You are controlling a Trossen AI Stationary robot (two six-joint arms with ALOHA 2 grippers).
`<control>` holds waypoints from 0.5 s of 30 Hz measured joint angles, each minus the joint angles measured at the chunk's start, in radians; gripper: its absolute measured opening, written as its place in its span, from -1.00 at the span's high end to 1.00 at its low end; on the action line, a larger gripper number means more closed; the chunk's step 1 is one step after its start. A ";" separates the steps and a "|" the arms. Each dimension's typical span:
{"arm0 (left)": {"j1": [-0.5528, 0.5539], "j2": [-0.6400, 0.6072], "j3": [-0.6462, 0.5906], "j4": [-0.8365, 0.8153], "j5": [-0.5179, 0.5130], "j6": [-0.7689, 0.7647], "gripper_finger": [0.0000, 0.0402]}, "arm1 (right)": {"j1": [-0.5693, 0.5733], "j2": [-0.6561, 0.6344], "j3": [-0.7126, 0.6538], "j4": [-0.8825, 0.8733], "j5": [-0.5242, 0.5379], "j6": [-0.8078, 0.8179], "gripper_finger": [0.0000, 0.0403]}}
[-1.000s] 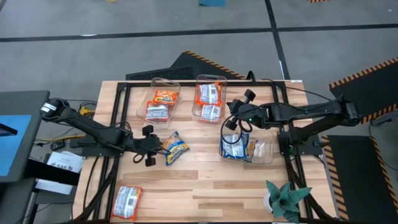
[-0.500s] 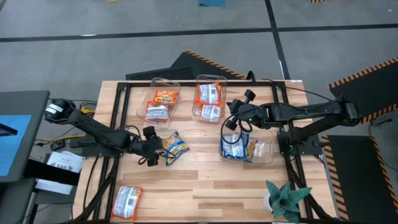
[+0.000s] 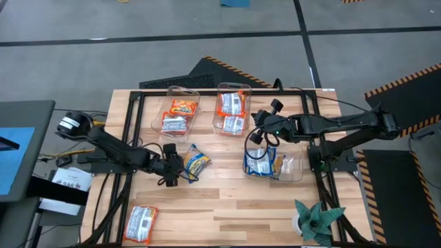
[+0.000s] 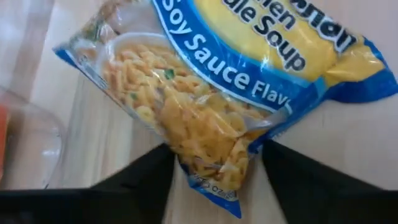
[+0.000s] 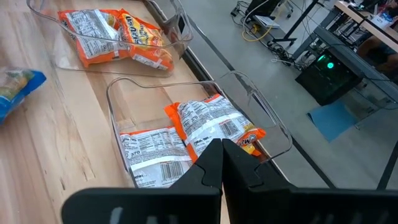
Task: Sort Maruchan noodles
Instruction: Put the blue bag into the right transparent bin
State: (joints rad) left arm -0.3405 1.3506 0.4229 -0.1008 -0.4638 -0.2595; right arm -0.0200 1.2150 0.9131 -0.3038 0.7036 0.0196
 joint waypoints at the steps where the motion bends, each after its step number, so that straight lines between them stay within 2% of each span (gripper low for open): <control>1: 0.000 0.012 0.000 0.014 -0.007 -0.006 0.00 | 0.000 0.000 0.000 0.000 0.000 0.000 0.89; 5: 0.001 0.031 -0.001 0.084 -0.043 -0.007 0.75 | 0.000 0.000 0.000 0.000 0.000 0.000 0.89; 6: 0.002 0.031 -0.003 0.094 -0.056 -0.005 0.86 | 0.000 0.000 0.000 0.000 0.000 0.000 0.89; 10: 0.003 0.001 0.028 0.105 -0.071 0.044 0.95 | 0.000 0.000 0.000 0.000 0.000 0.000 0.89; 15: 0.005 -0.078 0.085 0.110 -0.074 0.178 1.00 | 0.000 0.000 0.000 0.007 0.007 -0.001 0.89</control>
State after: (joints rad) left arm -0.3356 1.2727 0.5079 0.0090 -0.5378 -0.0817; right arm -0.0200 1.2149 0.9127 -0.2965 0.7104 0.0185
